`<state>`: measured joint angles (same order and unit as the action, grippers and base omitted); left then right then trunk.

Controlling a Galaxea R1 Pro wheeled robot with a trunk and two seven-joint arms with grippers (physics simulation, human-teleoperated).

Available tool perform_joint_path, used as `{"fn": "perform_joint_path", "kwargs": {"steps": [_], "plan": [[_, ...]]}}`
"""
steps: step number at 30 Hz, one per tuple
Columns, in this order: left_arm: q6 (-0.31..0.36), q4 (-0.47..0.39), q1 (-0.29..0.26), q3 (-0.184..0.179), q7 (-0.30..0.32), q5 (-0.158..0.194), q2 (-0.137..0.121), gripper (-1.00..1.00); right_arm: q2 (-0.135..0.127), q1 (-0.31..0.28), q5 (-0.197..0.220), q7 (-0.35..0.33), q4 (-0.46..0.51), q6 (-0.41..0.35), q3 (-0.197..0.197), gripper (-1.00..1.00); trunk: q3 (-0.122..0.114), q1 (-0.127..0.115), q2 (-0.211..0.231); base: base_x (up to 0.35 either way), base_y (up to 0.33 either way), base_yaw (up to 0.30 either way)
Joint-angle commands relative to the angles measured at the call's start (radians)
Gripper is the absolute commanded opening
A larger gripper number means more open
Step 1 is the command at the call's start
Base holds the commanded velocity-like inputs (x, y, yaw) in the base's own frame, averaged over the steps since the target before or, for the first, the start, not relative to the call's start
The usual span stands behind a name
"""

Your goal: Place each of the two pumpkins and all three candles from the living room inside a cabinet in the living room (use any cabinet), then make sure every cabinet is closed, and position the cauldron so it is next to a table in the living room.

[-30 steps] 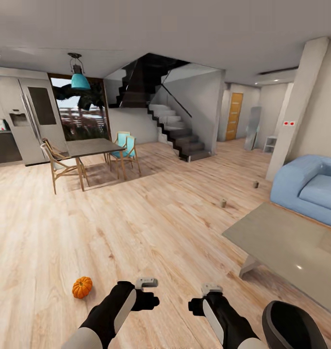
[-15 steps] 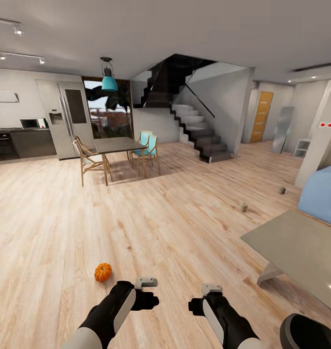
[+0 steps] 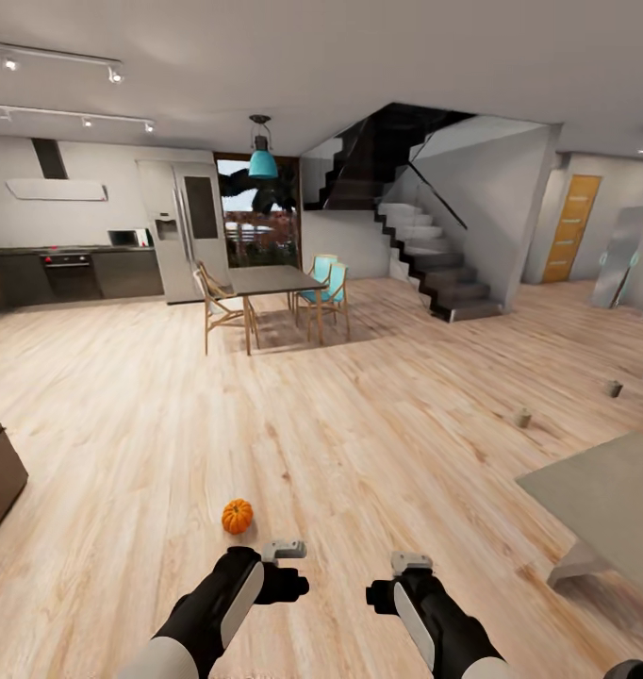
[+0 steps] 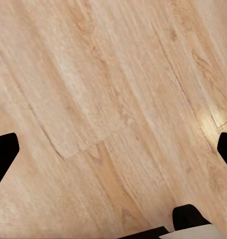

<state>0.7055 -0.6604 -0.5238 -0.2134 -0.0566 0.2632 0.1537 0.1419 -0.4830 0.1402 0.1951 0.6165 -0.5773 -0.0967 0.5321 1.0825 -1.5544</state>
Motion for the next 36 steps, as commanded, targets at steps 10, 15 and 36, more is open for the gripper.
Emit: {"fn": "perform_joint_path", "kwargs": {"steps": [10, 15, 36], "plan": [[0.005, -0.001, -0.001, -0.003, -0.006, 0.008, 0.002, 1.00, -0.001, 0.000, 0.011, 0.009, 0.003, -0.004, -0.005, 1.00, 0.001, 0.000, -0.001, -0.006, -0.005, 0.293], [0.005, 0.000, -0.001, -0.003, -0.006, 0.008, 0.003, 1.00, -0.001, 0.000, 0.011, 0.009, 0.003, -0.004, -0.005, 1.00, 0.001, 0.000, -0.001, -0.091, -0.101, 0.293], [0.005, -0.001, -0.001, -0.003, -0.005, 0.008, 0.003, 1.00, -0.001, 0.000, 0.011, 0.009, 0.003, -0.004, -0.005, 1.00, 0.001, 0.000, -0.001, -0.102, -0.094, 0.293]]}}
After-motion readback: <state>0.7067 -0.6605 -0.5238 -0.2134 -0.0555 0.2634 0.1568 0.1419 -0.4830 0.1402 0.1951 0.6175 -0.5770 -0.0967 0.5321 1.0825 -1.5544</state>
